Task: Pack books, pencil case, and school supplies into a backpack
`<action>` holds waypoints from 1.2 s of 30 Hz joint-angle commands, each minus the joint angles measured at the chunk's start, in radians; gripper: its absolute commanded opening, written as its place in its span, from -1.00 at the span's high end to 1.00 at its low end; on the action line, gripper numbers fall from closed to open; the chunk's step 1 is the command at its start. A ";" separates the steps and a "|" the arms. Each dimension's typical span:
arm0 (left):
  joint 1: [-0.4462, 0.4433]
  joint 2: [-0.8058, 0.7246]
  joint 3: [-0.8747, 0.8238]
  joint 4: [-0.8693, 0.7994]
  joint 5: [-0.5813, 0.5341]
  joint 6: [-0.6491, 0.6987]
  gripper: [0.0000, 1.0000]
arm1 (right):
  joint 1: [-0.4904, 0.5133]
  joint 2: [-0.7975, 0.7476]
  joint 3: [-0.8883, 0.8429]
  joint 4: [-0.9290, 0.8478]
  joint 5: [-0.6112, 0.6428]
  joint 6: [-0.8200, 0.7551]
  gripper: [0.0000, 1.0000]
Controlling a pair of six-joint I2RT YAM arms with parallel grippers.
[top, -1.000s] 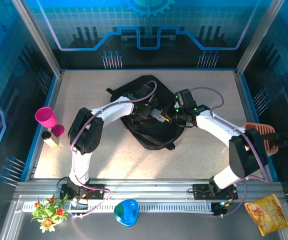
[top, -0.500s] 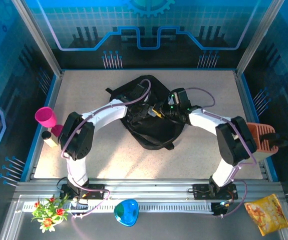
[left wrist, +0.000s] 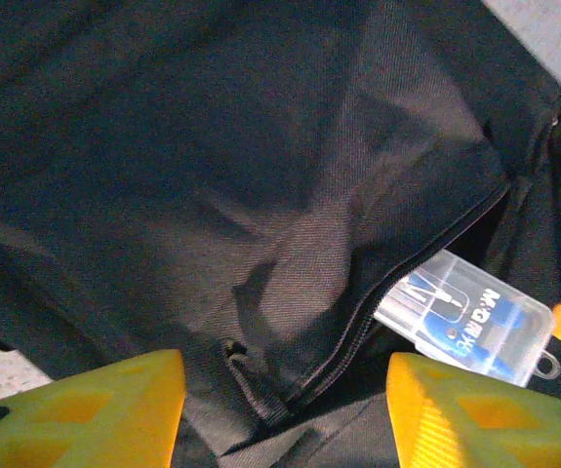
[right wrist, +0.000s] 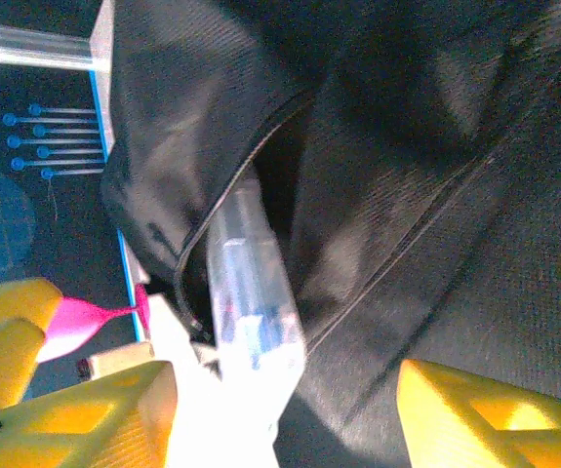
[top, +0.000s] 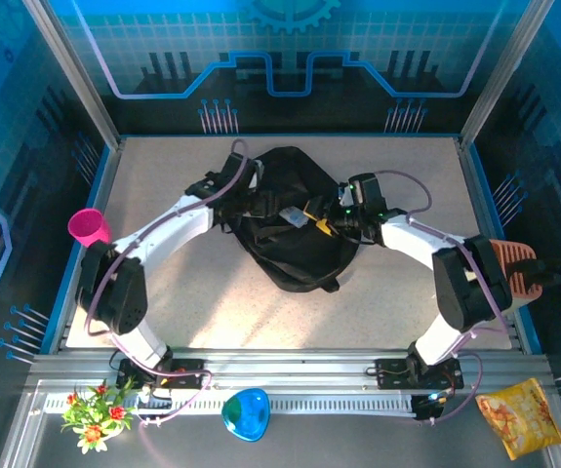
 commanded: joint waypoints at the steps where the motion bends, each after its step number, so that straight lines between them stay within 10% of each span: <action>1: 0.013 -0.066 -0.045 0.019 0.038 -0.075 -0.23 | 0.020 -0.034 0.002 -0.140 0.022 -0.088 -0.14; 9: 0.075 -0.184 -0.163 0.071 0.024 -0.164 -0.45 | 0.072 0.073 0.114 -0.147 0.024 -0.095 0.44; 19: 0.146 -0.260 -0.292 0.102 0.068 -0.265 -0.49 | 0.099 0.325 0.355 -0.123 0.037 -0.090 0.71; 26: 0.180 -0.271 -0.364 0.129 0.117 -0.332 -0.50 | 0.103 0.303 0.346 -0.131 0.061 -0.163 0.63; 36: 0.268 -0.272 -0.436 0.168 0.176 -0.415 -0.59 | 0.146 0.077 0.285 -0.341 0.197 -0.500 -0.02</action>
